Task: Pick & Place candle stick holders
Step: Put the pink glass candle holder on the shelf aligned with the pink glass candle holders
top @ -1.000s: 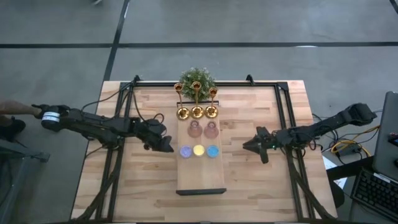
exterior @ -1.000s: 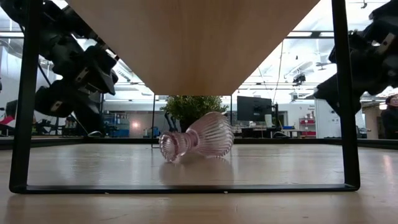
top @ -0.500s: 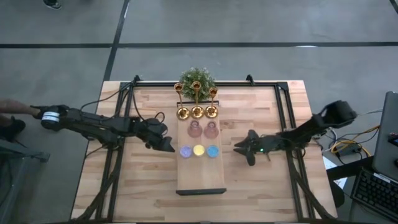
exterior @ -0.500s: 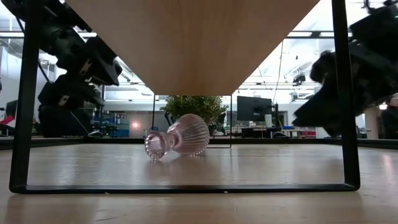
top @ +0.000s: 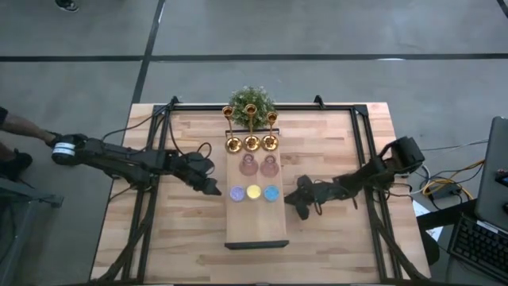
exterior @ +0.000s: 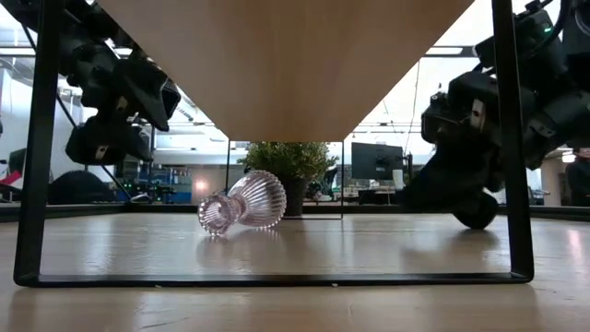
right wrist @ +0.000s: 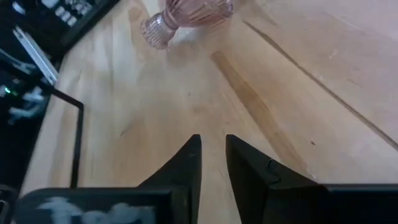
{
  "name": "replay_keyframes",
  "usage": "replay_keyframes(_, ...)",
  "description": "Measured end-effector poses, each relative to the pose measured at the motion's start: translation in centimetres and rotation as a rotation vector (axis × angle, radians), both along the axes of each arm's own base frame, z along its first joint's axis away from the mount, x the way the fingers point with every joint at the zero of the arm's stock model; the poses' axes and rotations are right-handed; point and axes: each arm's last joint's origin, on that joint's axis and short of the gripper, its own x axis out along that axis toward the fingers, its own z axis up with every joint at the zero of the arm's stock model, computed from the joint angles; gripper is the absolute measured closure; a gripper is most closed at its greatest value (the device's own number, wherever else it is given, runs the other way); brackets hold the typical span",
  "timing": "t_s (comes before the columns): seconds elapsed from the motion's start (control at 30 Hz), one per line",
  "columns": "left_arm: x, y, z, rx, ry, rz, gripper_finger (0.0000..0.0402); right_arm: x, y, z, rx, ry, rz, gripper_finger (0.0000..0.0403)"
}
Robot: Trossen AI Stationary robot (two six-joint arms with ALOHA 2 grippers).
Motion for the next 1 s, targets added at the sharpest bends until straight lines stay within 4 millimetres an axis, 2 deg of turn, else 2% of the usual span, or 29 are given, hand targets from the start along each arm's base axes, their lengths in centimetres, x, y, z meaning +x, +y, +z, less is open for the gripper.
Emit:
replay_keyframes(0.2,0.0,0.1,0.0,0.191,-0.061,-0.112,0.0207,-1.2,-0.2,0.8,0.029,-0.007,0.046,0.0348)
replay_keyframes(0.37,-0.5,0.7,-0.8,0.449,0.025,-0.099,0.0207,-1.3,-0.2,2.1,0.119,-0.025,0.026,0.0347)
replay_keyframes(0.5,-0.5,1.1,-0.8,0.646,0.040,-0.115,0.0207,-1.4,-0.1,2.6,0.180,0.030,-0.005,0.0351)
replay_keyframes(0.63,-0.1,1.2,-0.4,0.799,-0.022,-0.197,0.0207,-1.4,-0.1,2.9,0.235,0.090,-0.028,0.0350)
replay_keyframes(0.83,0.0,1.2,-0.3,0.874,-0.044,-0.264,0.0207,-1.1,0.1,3.1,0.345,0.139,-0.091,0.0349)
replay_keyframes(1.0,-0.1,0.9,-0.5,0.821,-0.064,-0.321,0.0207,-0.2,0.3,3.1,0.366,0.151,-0.114,0.0349)
